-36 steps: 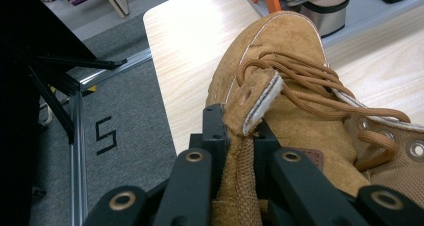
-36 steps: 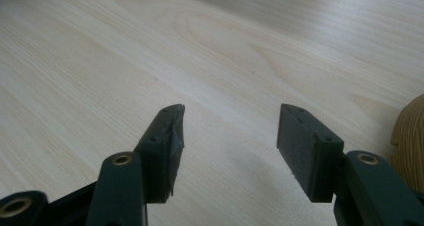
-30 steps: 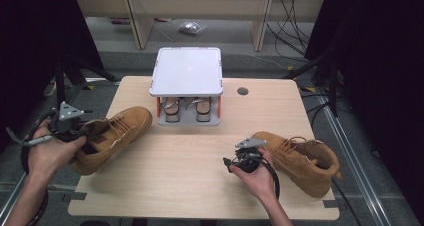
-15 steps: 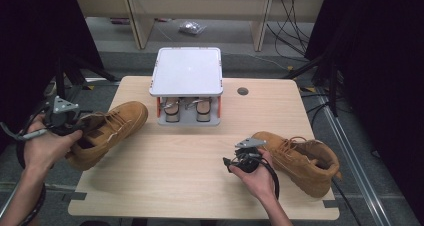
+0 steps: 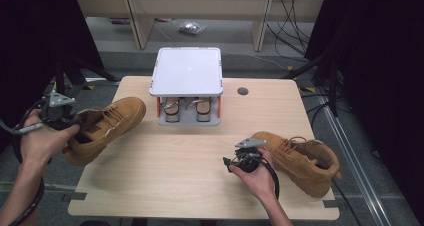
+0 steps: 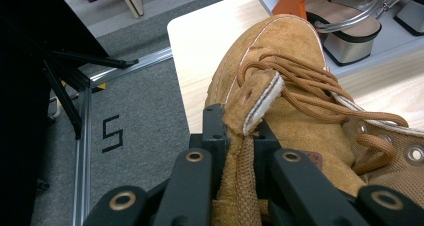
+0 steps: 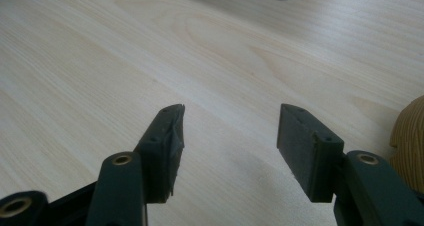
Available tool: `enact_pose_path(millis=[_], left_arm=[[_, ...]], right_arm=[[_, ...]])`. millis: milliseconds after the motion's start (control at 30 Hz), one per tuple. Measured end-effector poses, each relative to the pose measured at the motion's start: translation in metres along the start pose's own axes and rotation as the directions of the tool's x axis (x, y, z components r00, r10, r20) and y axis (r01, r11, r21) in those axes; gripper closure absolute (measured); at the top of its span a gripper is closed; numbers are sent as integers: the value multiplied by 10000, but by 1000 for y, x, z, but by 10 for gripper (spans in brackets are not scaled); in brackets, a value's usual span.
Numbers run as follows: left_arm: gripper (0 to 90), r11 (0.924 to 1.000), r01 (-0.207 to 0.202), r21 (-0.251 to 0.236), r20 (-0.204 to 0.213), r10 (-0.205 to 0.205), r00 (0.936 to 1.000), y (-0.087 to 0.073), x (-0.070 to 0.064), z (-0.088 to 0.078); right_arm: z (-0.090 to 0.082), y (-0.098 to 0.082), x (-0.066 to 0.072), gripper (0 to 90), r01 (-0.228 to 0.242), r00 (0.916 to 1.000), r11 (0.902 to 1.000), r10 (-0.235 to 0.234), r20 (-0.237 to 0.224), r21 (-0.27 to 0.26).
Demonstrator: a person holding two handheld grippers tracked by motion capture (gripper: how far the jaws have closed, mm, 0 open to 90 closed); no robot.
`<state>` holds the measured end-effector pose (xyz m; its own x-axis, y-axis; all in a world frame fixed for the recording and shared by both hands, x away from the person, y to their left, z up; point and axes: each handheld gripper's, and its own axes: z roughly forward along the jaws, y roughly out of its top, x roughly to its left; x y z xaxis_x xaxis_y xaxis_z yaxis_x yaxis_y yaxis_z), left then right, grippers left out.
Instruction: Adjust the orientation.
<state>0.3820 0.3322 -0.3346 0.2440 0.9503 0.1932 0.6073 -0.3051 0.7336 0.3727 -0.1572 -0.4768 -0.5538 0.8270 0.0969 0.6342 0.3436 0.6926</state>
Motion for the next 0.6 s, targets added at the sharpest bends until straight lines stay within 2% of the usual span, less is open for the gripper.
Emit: enact_pose_path(millis=[600], left_arm=[[831, 9992, 307, -272, -154, -311, 9994, 13, 6, 1]], right_arm=[[0, -1, 0, 449, 7, 10000, 10000, -7, 10, 41]])
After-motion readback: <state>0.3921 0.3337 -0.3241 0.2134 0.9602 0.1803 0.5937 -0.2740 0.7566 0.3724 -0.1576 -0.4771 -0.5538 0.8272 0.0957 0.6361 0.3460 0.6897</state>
